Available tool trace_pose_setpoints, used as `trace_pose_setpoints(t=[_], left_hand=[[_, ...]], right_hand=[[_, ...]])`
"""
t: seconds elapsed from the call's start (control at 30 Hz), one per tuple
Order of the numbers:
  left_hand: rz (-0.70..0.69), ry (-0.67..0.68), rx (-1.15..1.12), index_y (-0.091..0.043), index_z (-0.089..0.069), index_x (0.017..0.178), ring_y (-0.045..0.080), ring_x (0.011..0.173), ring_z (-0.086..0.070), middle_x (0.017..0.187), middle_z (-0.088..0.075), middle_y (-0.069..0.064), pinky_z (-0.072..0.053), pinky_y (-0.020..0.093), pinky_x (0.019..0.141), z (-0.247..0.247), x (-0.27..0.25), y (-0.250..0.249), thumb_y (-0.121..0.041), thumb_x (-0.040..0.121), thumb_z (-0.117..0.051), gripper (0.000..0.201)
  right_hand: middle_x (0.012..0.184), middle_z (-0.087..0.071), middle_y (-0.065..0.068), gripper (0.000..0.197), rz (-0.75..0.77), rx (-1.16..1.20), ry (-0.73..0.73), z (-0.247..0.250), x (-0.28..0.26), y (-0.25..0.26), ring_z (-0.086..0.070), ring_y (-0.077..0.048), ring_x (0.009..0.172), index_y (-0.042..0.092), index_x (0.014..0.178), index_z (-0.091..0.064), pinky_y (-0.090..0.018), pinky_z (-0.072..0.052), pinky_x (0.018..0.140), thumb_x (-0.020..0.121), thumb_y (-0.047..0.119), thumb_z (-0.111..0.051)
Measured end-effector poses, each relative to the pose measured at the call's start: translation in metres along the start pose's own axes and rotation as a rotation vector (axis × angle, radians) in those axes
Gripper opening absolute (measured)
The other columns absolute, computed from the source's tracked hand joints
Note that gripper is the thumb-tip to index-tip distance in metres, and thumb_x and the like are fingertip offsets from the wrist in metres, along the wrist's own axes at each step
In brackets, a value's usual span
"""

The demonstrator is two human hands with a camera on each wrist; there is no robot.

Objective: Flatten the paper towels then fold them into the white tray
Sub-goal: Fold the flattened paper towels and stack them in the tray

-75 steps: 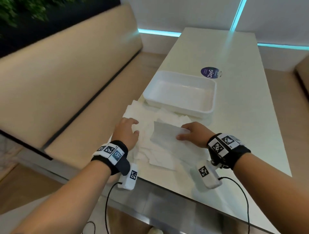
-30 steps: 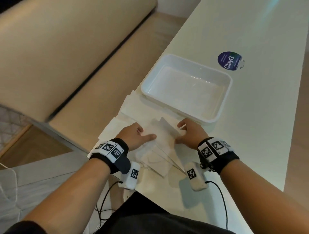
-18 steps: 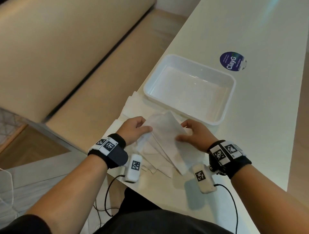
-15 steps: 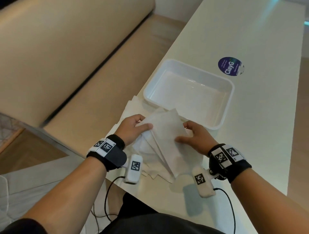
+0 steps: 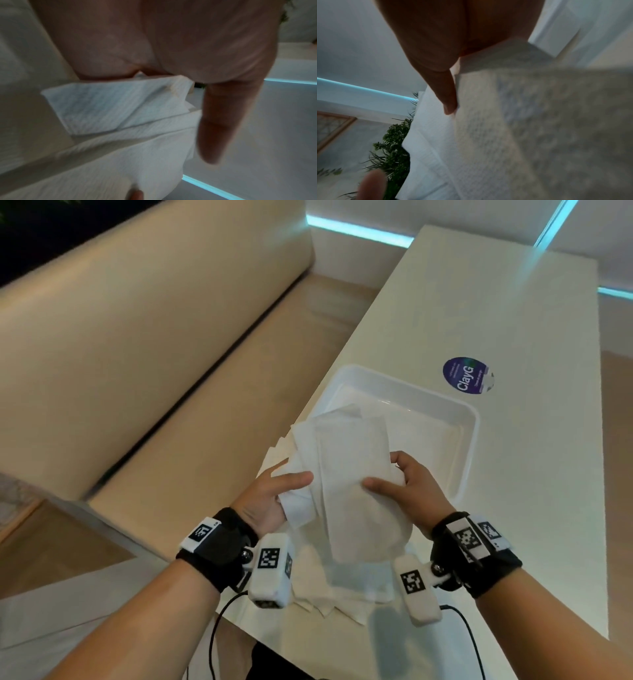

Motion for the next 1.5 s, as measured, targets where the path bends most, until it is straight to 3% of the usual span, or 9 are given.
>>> trace_pose_setpoints(t=[0.13,0.27,0.37,0.57,0.7,0.77,0.9,1.1,1.5], left_hand=[[-0.034,-0.204,0.152,-0.01,-0.07,0.103,0.03,0.098,-0.067,0.107,-0.071,0.014,-0.053,0.041,0.091,0.006,0.002,-0.005,0.003,0.076,-0.069,0.031],[-0.013,-0.287,0.155,-0.008,-0.068,0.101,0.027,0.088,-0.069,0.098,-0.074,0.012,-0.051,0.041,0.09,0.015,0.005,-0.003,0.006,0.087,-0.055,0.024],[0.008,-0.305,0.159,-0.006,-0.068,0.103,0.029,0.09,-0.068,0.098,-0.073,0.013,-0.05,0.043,0.093,0.018,0.005,0.0,0.007,0.086,-0.056,0.024],[0.049,-0.304,0.152,-0.006,-0.069,0.098,0.026,0.085,-0.069,0.094,-0.073,0.013,-0.048,0.043,0.096,0.015,0.004,0.005,0.007,0.087,-0.054,0.023],[0.065,-0.313,0.158,-0.005,-0.069,0.097,0.028,0.087,-0.068,0.094,-0.073,0.013,-0.047,0.044,0.098,0.016,0.004,0.008,0.008,0.087,-0.055,0.021],[0.067,-0.308,0.168,-0.005,-0.069,0.098,0.028,0.086,-0.068,0.094,-0.074,0.013,-0.048,0.043,0.095,0.014,0.004,0.008,0.007,0.087,-0.055,0.021],[0.054,-0.278,0.191,-0.008,-0.073,0.091,0.026,0.082,-0.069,0.092,-0.074,0.013,-0.049,0.041,0.091,0.009,0.003,0.006,0.007,0.088,-0.053,0.025],[0.064,-0.233,0.215,-0.017,-0.079,0.077,0.025,0.081,-0.069,0.09,-0.074,0.01,-0.051,0.041,0.088,0.003,0.002,0.008,0.006,0.088,-0.051,0.038],[0.093,-0.262,0.172,-0.006,-0.072,0.09,0.026,0.083,-0.067,0.091,-0.073,0.013,-0.047,0.041,0.094,0.011,0.002,0.011,-0.003,0.089,-0.055,0.017]], right_hand=[[0.104,-0.069,0.002,0.037,0.021,-0.072,-0.043,0.0,-0.001,0.002,-0.068,-0.017,0.088,0.028,0.112,-0.055,-0.04,-0.057,0.08,0.08,0.031,-0.075],[0.115,-0.06,0.014,0.04,0.103,-0.245,-0.11,0.0,-0.001,0.008,-0.058,-0.009,0.104,0.032,0.119,-0.054,-0.034,-0.048,0.091,0.083,0.042,-0.068],[0.118,-0.056,0.011,0.036,0.08,-0.242,-0.158,0.007,0.004,0.009,-0.056,-0.004,0.099,0.027,0.114,-0.059,-0.026,-0.046,0.084,0.083,0.043,-0.068],[0.087,-0.062,0.01,0.018,0.15,-0.328,-0.273,0.021,0.006,0.014,-0.057,-0.005,0.079,0.025,0.091,-0.068,-0.018,-0.041,0.072,0.078,0.034,-0.075],[0.074,-0.063,0.012,0.013,0.177,-0.282,-0.207,0.012,0.006,0.016,-0.056,0.001,0.068,0.03,0.075,-0.064,-0.007,-0.041,0.064,0.079,0.026,-0.076],[0.078,-0.066,0.009,0.013,0.174,-0.238,-0.167,0.006,0.006,0.014,-0.06,0.0,0.073,0.027,0.075,-0.062,-0.012,-0.046,0.067,0.082,0.024,-0.073],[0.084,-0.068,-0.004,0.009,0.176,-0.083,-0.109,-0.001,0.007,0.015,-0.064,-0.024,0.075,0.015,0.085,-0.059,-0.047,-0.052,0.076,0.088,0.019,-0.067],[0.085,-0.066,-0.012,0.013,0.192,-0.1,-0.127,-0.007,0.01,0.023,-0.061,-0.04,0.081,0.015,0.087,-0.058,-0.05,-0.051,0.077,0.087,0.025,-0.066],[0.088,-0.068,-0.01,0.01,0.116,-0.117,-0.182,-0.009,0.015,0.023,-0.064,-0.037,0.084,0.019,0.085,-0.059,-0.051,-0.054,0.08,0.087,0.025,-0.067]])
Point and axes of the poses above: each hand's wrist, its own x-axis towards the middle knuckle, its own z-axis out of the back of the hand, y = z × x, the point moved 8 cm from there along x, towards the middle knuckle
